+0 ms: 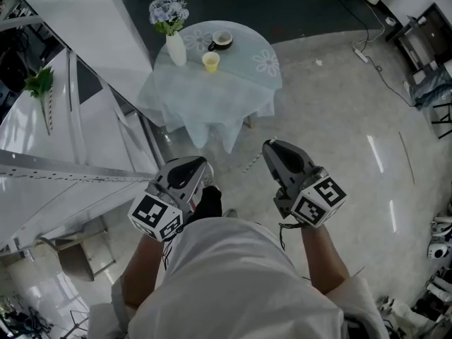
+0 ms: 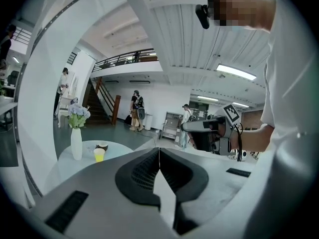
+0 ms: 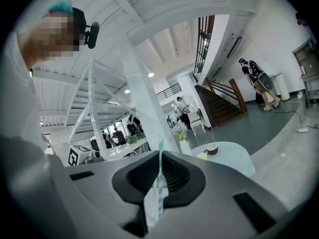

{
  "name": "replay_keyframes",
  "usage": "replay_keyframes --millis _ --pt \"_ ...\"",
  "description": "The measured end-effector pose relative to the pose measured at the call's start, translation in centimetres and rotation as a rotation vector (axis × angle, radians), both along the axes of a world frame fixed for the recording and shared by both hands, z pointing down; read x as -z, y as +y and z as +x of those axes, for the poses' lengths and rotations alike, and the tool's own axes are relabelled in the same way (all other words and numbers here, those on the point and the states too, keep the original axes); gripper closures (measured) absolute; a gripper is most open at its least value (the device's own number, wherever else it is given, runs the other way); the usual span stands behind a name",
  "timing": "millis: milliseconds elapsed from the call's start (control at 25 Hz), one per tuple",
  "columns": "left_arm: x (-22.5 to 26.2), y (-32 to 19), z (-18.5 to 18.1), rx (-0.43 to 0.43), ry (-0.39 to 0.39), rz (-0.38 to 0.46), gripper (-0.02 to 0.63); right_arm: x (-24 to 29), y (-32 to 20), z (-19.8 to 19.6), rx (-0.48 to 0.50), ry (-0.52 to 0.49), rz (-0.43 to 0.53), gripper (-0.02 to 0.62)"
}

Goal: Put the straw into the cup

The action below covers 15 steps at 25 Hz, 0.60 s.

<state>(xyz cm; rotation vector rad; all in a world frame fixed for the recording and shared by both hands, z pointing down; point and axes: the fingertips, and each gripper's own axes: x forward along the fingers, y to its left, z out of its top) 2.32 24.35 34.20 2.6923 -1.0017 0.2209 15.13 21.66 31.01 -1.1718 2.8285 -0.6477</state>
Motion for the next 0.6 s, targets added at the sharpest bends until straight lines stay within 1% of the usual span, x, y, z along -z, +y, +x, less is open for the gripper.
replay_keyframes --millis 160,600 --pt "-0.5 -3.5 -0.3 -0.011 0.01 -0.012 0.583 -0.8 -3.1 -0.5 -0.01 0.006 -0.019 0.563" --pt "-2.4 -11.7 -2.9 -0.014 0.011 -0.063 0.583 -2.6 -11.1 -3.0 -0.008 0.014 -0.077 0.563"
